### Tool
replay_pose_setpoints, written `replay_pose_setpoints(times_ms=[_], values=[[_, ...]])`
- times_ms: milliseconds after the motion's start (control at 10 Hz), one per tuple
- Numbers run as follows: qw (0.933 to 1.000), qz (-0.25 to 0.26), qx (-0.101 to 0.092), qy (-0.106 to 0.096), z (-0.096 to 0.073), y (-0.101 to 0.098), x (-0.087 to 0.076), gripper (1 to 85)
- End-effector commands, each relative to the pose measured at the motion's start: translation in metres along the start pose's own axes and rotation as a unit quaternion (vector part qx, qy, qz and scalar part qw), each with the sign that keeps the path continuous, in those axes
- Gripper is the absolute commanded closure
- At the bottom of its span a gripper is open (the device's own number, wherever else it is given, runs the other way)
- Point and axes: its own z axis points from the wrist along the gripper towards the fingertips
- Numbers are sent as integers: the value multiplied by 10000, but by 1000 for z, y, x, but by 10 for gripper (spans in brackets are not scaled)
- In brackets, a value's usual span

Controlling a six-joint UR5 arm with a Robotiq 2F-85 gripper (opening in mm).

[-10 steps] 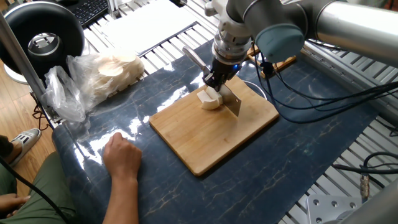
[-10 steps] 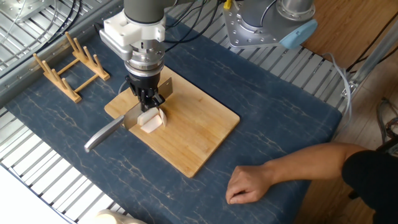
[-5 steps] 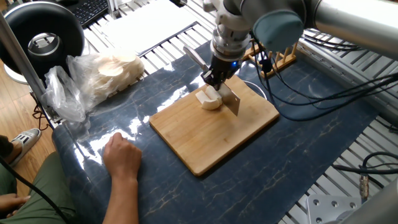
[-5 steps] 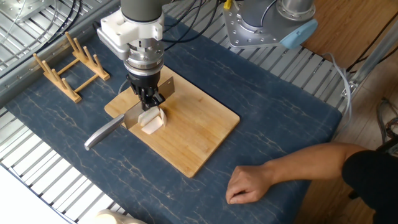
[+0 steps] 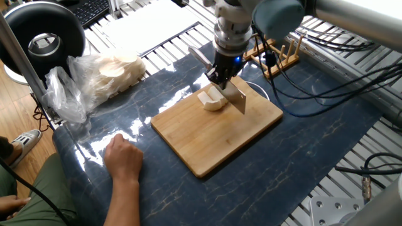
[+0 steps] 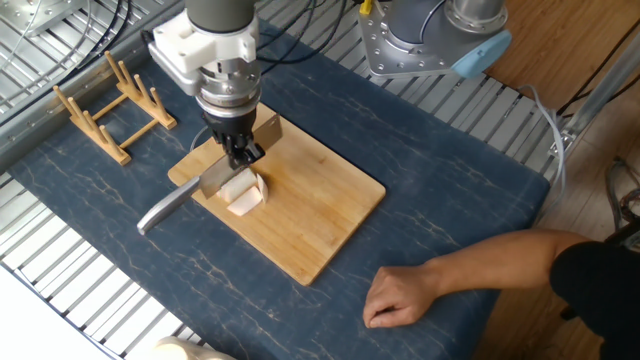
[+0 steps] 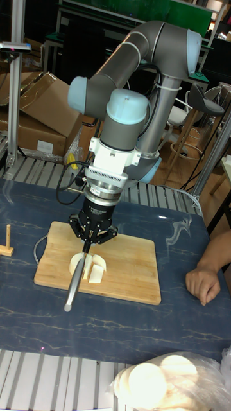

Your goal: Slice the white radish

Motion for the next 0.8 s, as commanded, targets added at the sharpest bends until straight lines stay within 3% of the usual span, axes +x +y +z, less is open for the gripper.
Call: replay_pose_setpoints(times_ms=[0, 500, 700], values=[[9998, -22, 52, 201, -13, -6, 2, 847], [9996, -48, 126, 229, -18, -10, -1, 847], [9999, -46, 32, 127, -12, -9, -4, 847]])
